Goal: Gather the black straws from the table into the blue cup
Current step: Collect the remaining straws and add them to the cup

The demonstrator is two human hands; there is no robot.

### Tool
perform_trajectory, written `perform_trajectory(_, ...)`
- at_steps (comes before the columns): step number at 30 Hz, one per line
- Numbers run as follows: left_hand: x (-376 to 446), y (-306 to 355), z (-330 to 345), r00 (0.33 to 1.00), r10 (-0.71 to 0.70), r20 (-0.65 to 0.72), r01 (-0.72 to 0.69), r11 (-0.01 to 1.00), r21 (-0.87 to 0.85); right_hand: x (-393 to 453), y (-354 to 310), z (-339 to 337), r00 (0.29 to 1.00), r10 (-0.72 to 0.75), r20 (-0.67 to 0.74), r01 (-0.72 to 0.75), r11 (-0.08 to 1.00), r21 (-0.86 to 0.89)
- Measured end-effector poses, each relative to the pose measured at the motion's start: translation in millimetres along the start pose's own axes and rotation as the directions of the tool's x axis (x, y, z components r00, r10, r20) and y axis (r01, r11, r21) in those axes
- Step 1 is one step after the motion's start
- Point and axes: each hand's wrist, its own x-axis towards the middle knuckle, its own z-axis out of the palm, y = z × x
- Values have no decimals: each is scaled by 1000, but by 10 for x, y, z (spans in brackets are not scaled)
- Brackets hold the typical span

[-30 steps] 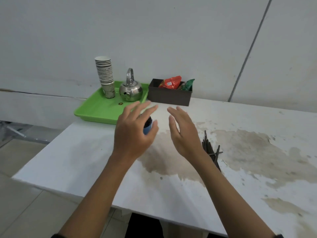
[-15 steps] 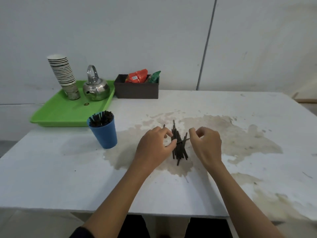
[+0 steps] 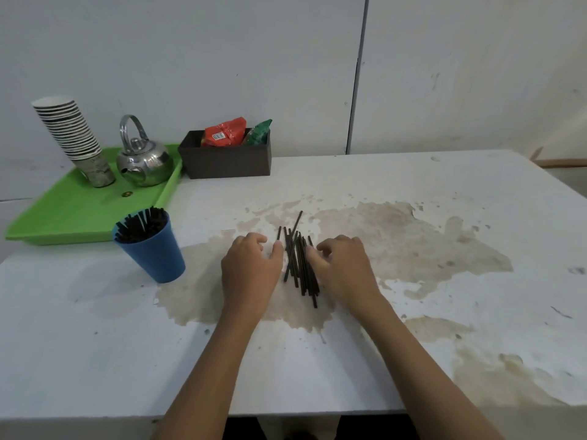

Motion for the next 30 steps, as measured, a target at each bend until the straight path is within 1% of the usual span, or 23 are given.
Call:
perform_trajectory(2,66,-19,8,996,4,85,-4,1000,1,36,-120,47,999,13,32,-15,999,38)
perform_trajectory(5,148,-2,-16,971,7,241,12,997,-78,113,-216,106,996,62,69,-69,992,102)
perform_trajectory(7,219,-29,-32,959,-10,284,55,987,-152,178,-202,105,993,91,70,-97,990,100)
perform_trajectory(9,335,-63,-30,967,-5,254,63,973,-221,266,-172,74,989,123,83,-131,985,107)
perform_trajectory(11,469,-88,4,974,85,211,-34,972,-232,367,-145,43,981,148,123,-166,975,146)
perform_trajectory(12,521,-92,36,966,152,208,-103,968,-230,409,-135,28,974,164,154,-190,966,173)
perform_trajectory(14,580,-123,124,927,288,240,-246,950,-193,489,-113,24,960,193,202,-237,947,219)
perform_trajectory(17,593,-203,214,888,373,269,-348,927,-137,524,-89,54,952,223,212,-280,912,299)
perform_trajectory(19,618,-263,261,881,390,268,-366,921,-134,499,-71,73,962,199,186,-255,899,357)
perform_trajectory(21,626,-300,287,887,382,258,-354,923,-150,464,-51,81,972,172,162,-222,897,383)
perform_trajectory(24,613,-315,250,903,348,253,-278,920,-276,437,-34,85,979,143,146,-191,894,406)
perform_trajectory(25,615,-310,221,906,348,240,-273,915,-297,438,-28,84,978,149,145,-197,888,416)
perform_trajectory(27,645,-317,146,910,356,212,-299,918,-260,452,-14,77,971,180,157,-232,866,443)
perform_trajectory(28,669,-336,109,906,361,220,-310,921,-235,461,-2,76,965,198,173,-258,848,464)
perform_trajectory(30,688,-403,38,894,344,286,-290,932,-217,467,10,75,952,226,205,-300,815,495)
